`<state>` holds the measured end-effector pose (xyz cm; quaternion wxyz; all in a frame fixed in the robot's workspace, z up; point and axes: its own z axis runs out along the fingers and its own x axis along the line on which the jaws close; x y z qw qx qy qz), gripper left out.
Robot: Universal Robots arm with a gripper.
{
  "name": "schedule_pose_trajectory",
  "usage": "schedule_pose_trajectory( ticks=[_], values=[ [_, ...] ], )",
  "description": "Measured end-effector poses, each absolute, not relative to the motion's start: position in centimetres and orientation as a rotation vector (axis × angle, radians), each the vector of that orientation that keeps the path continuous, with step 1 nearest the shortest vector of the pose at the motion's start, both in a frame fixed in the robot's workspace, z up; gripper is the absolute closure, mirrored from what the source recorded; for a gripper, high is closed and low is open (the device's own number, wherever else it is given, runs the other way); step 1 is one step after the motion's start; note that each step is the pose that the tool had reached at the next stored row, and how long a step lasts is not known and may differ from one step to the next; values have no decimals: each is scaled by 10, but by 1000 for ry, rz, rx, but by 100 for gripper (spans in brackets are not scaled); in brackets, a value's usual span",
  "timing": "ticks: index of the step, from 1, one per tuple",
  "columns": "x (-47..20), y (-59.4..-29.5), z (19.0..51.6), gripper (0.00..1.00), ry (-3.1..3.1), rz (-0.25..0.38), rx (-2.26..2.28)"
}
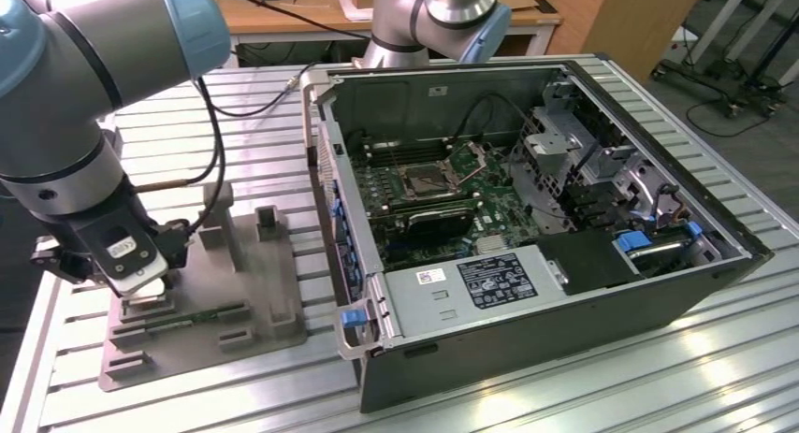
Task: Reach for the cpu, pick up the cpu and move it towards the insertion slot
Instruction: 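Pick up the cpu and move it towards the insertion slot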
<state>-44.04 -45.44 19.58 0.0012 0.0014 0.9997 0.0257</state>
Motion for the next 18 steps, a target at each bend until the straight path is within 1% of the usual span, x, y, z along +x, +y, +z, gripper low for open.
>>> schedule_pose_trajectory(
  ticks=[18],
  values=[
    [-440, -455, 204, 45, 3138, 81, 4]
  ],
)
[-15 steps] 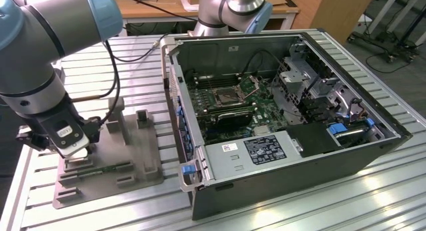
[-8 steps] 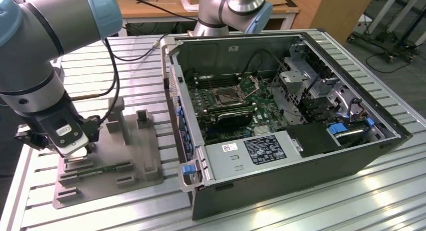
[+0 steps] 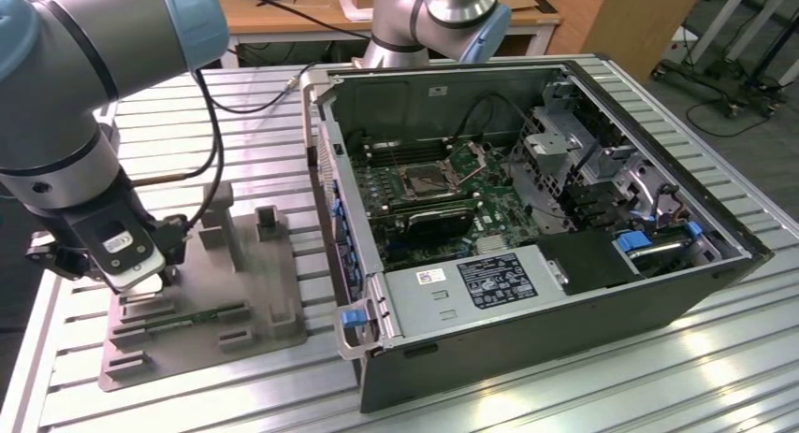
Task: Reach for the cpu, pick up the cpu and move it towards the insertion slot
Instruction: 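Pick up the cpu and move it towards the insertion slot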
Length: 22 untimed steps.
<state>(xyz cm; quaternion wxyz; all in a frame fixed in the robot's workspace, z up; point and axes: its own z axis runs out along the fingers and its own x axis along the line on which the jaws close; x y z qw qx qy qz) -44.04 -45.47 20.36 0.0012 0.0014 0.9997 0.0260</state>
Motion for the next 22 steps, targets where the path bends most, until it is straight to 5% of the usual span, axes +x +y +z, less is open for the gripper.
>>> schedule_pose_trajectory(
  ticks=[22],
  values=[
    [-440, -455, 207, 45, 3138, 82, 4]
  ],
)
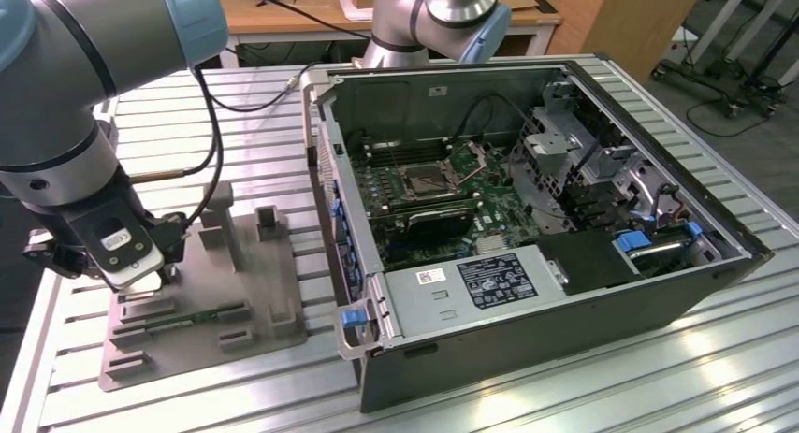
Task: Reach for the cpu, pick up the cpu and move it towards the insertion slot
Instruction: 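Pick up the cpu and move it towards the insertion slot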
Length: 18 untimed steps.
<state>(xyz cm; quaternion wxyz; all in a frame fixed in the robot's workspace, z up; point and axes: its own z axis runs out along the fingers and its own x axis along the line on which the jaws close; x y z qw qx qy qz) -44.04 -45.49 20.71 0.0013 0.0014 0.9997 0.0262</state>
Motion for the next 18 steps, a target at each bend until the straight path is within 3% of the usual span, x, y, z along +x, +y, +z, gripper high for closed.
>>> schedule_pose_trajectory(
  ticks=[18],
  values=[
    [-440, -455, 214, 45, 3138, 83, 4]
  ],
)
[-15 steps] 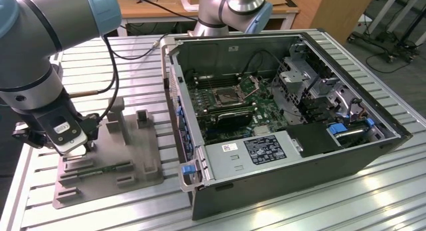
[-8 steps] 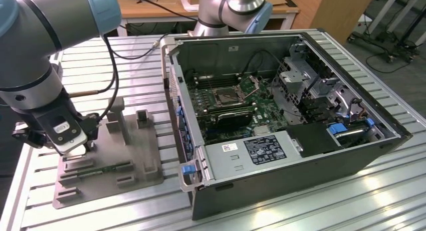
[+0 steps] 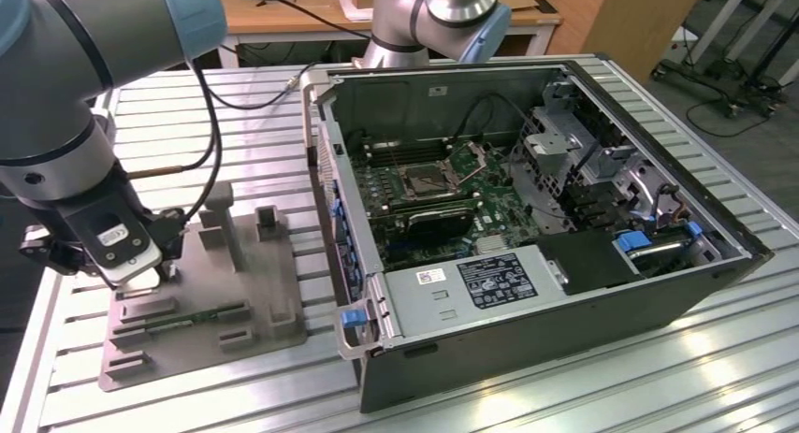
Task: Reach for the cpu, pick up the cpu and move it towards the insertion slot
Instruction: 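Pick up the cpu and move it towards the insertion slot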
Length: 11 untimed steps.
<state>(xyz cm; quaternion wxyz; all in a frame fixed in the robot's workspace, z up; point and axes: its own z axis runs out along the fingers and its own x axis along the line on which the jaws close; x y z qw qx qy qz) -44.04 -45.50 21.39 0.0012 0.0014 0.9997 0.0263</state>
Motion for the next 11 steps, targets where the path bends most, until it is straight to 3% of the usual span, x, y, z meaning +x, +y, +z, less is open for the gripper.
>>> schedule_pose_trajectory(
  ticks=[11],
  values=[
    [-440, -455, 221, 45, 3138, 83, 4]
  ],
)
